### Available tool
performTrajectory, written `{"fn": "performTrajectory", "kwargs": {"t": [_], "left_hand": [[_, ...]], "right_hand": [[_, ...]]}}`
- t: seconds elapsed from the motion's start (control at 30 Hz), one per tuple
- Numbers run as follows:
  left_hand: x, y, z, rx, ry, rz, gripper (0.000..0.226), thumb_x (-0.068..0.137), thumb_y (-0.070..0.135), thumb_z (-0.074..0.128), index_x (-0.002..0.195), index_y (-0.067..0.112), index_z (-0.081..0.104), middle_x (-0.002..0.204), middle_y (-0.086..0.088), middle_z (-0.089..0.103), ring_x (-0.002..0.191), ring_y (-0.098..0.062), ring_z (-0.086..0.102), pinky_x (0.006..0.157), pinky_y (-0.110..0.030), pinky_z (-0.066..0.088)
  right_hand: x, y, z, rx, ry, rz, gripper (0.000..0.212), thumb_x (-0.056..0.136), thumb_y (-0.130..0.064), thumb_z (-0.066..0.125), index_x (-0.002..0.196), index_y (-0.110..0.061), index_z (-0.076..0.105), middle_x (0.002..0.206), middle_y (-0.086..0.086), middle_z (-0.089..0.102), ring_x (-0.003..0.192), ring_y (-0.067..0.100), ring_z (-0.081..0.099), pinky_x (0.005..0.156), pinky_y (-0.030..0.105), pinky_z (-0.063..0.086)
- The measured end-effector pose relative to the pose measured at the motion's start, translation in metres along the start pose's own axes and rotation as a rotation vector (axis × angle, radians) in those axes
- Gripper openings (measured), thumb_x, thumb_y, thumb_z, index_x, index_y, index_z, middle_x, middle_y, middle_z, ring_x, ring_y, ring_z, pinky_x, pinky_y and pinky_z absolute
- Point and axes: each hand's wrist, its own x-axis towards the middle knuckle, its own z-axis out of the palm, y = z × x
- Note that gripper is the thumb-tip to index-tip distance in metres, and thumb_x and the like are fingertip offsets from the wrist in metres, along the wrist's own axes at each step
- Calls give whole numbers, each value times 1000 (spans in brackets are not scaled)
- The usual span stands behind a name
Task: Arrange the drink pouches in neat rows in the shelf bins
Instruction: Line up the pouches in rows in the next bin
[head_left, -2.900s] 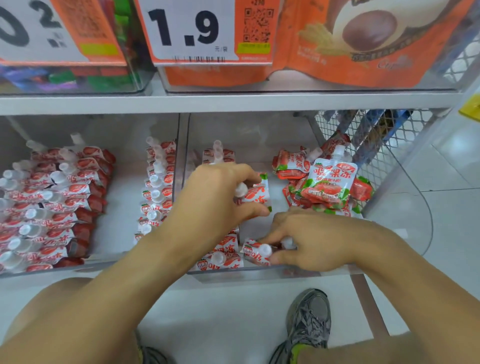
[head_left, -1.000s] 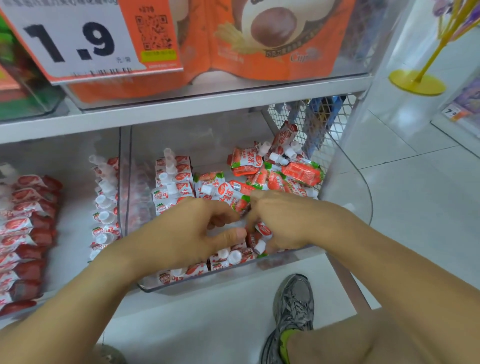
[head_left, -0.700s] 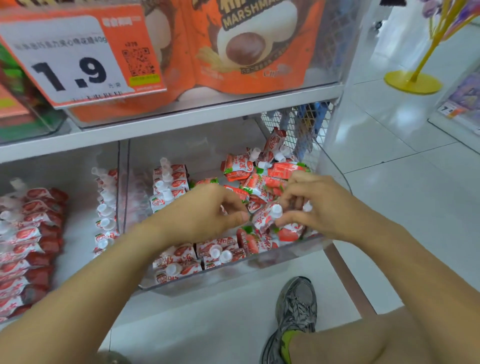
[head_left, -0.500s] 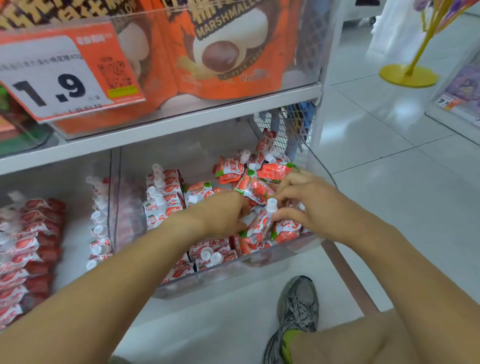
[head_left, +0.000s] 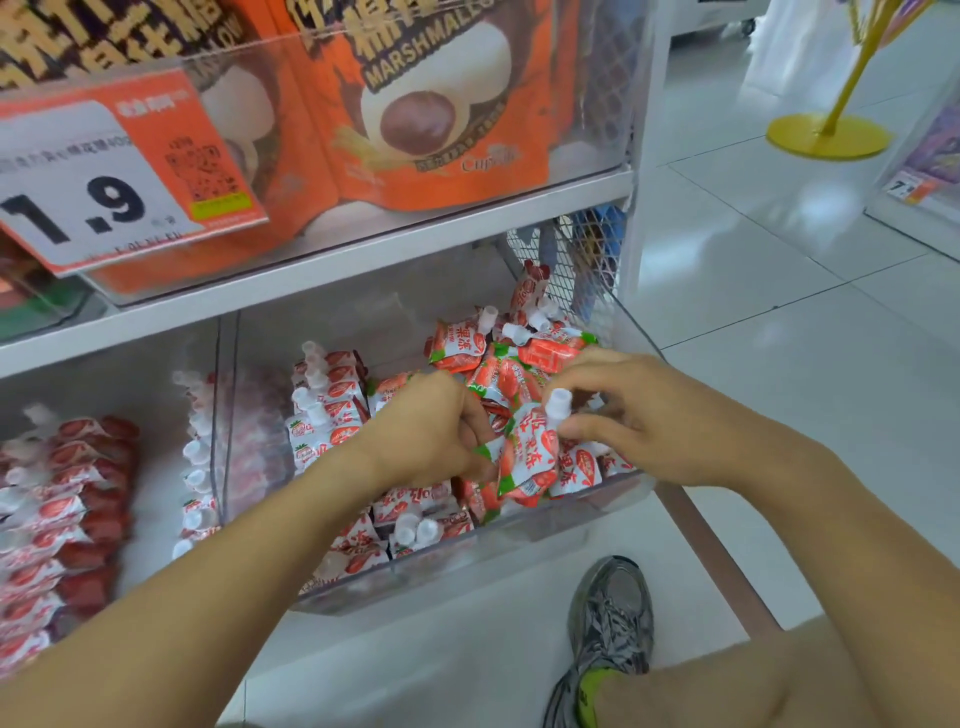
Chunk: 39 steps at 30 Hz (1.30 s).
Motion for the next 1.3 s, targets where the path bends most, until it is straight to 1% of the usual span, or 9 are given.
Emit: {"fn": "performTrajectory", "kwargs": {"t": [0.2, 0.33, 0.53, 0.67, 0.77, 0.87, 0.97, 1.1, 1.3], "left_hand": [[-27, -7, 5, -156, 276, 40, 17, 69, 25, 86, 74, 28, 70, 102, 10, 61, 92, -9, 58, 83, -25, 48], [-33, -18, -1, -351, 362, -80, 17, 79, 6, 76, 75, 14, 61, 88, 1, 73, 72, -11, 69, 69, -26, 56], [-38, -44, -11, -591, 348, -181, 15, 83, 15, 74, 83, 12, 59, 77, -12, 72, 74, -33, 68, 74, -47, 56], [-39, -43, 0, -893, 367, -235, 17, 86, 10, 70, 93, 1, 57, 89, -16, 71, 78, -25, 69, 84, -46, 53], [-40, -42, 0, -1036, 355, -207, 20, 88, 9, 67, 98, -1, 54, 97, -21, 68, 77, -23, 69, 79, -38, 56], [-45, -40, -3, -934, 328, -115, 15, 88, 11, 67, 96, 4, 57, 93, -13, 70, 79, -18, 70, 76, -30, 56], [-53, -39, -5, -684, 295, 3, 14, 86, 21, 69, 97, 15, 63, 95, 3, 71, 88, -4, 68, 83, -21, 53], [-73, -54, -18, -77, 88, 137, 36, 89, 22, 63, 121, 35, 56, 118, 24, 59, 106, 6, 54, 93, -16, 43], [-64, -66, -6, 200, 87, 164, 49, 75, 0, 68, 111, 34, 66, 111, 12, 64, 102, -9, 59, 87, -28, 50]], "right_hand": [[-9, -6, -16, 95, 76, 34, 5, 93, -29, 61, 96, -32, 61, 101, -13, 58, 96, 8, 61, 81, 28, 52], [-11, -8, -23, 165, 81, 89, 11, 90, -37, 62, 97, -29, 62, 100, -7, 66, 89, 13, 66, 78, 46, 57], [-1, -24, -10, -110, 42, 31, 11, 79, -39, 70, 87, -32, 66, 110, -13, 62, 111, 7, 55, 95, 35, 47], [19, -45, 12, -83, -18, 58, 61, 76, -60, 73, 130, -41, 51, 132, -22, 54, 120, -5, 47, 102, 18, 37], [44, -49, 32, -44, -13, 127, 109, 65, -65, 80, 151, -36, 21, 144, -13, 45, 123, 4, 50, 101, 27, 44], [59, -45, 42, -28, -94, 197, 115, 57, -60, 88, 149, -34, 23, 145, -9, 43, 128, 8, 46, 98, 23, 41], [60, -39, 36, -18, -91, 207, 81, 54, -47, 94, 119, -36, 48, 97, -19, 58, 84, -9, 57, 67, 13, 42], [54, -39, 30, -104, -70, 261, 80, 50, -47, 95, 118, -34, 55, 108, -14, 61, 100, 9, 57, 85, 36, 51], [44, -36, 28, -67, -125, 233, 63, 68, -42, 88, 117, -46, 47, 114, -21, 59, 101, 0, 58, 84, 26, 51]]}}
